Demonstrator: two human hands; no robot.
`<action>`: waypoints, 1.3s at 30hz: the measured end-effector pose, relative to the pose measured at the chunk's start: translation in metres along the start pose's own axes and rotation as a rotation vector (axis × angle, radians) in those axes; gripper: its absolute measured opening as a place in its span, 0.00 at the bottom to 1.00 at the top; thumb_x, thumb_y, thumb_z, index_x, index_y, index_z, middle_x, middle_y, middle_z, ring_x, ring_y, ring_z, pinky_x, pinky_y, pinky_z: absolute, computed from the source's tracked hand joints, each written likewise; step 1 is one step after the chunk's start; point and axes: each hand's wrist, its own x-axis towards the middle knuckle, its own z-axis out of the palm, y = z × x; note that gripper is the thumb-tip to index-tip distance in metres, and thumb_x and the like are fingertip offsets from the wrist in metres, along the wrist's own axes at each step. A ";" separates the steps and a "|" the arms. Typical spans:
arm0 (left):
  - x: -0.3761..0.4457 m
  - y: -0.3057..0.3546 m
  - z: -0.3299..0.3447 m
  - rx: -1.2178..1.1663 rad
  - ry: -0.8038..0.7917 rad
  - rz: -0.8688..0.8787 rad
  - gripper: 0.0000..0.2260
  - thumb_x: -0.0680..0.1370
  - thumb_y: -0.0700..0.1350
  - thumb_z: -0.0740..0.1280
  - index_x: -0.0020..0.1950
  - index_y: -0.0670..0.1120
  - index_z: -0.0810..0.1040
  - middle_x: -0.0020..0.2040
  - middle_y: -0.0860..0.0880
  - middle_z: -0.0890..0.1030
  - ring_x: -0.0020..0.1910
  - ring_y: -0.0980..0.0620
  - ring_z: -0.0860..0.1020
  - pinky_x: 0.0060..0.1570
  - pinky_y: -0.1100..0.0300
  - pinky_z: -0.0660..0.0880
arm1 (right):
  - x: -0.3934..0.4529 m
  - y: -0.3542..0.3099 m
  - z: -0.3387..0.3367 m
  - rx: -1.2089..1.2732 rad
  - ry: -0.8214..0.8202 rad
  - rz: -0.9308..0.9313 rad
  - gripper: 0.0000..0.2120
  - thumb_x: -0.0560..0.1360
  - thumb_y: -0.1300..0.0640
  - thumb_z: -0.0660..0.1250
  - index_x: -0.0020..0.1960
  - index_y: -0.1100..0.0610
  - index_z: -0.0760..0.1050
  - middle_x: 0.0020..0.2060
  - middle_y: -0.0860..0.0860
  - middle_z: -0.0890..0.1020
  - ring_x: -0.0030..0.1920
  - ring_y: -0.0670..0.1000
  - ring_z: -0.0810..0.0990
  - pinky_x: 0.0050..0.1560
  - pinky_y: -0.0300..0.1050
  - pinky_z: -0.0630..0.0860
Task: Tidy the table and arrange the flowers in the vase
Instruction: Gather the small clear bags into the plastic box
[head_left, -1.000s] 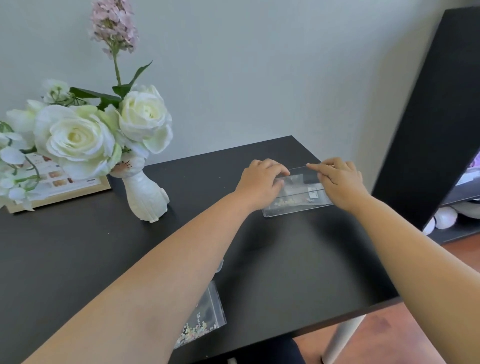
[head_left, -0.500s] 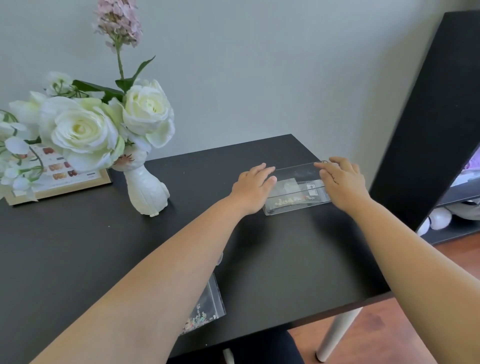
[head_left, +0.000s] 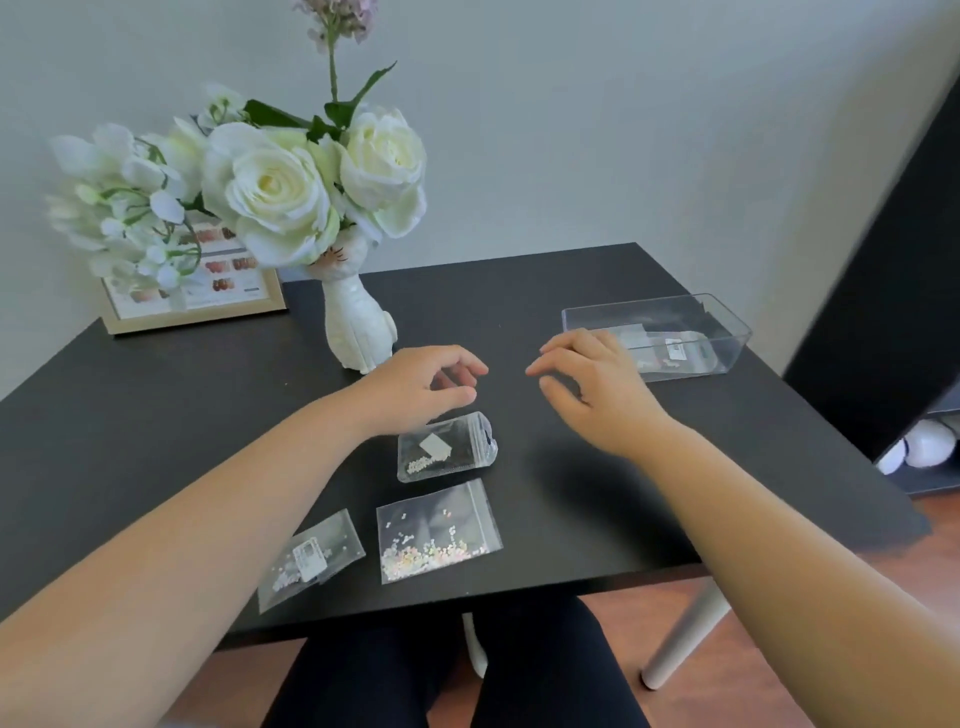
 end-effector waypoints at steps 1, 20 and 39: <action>-0.010 -0.004 -0.003 0.001 -0.001 -0.006 0.09 0.76 0.54 0.68 0.55 0.64 0.77 0.51 0.62 0.81 0.49 0.63 0.79 0.53 0.59 0.77 | 0.001 -0.005 0.006 0.035 -0.063 0.000 0.09 0.77 0.56 0.64 0.54 0.50 0.81 0.54 0.49 0.79 0.55 0.53 0.72 0.59 0.51 0.70; -0.102 -0.027 0.012 0.216 -0.197 -0.096 0.29 0.58 0.72 0.74 0.52 0.61 0.72 0.57 0.65 0.65 0.57 0.62 0.63 0.49 0.64 0.68 | 0.013 -0.028 0.047 0.287 -0.477 0.350 0.23 0.59 0.38 0.77 0.48 0.44 0.72 0.50 0.43 0.77 0.55 0.50 0.73 0.57 0.51 0.71; -0.063 -0.018 0.005 0.033 -0.344 -0.204 0.16 0.62 0.55 0.82 0.43 0.53 0.81 0.43 0.56 0.76 0.41 0.55 0.76 0.44 0.60 0.73 | -0.041 0.007 0.017 0.524 -0.054 0.495 0.06 0.68 0.52 0.73 0.40 0.49 0.76 0.34 0.53 0.81 0.34 0.48 0.74 0.42 0.48 0.74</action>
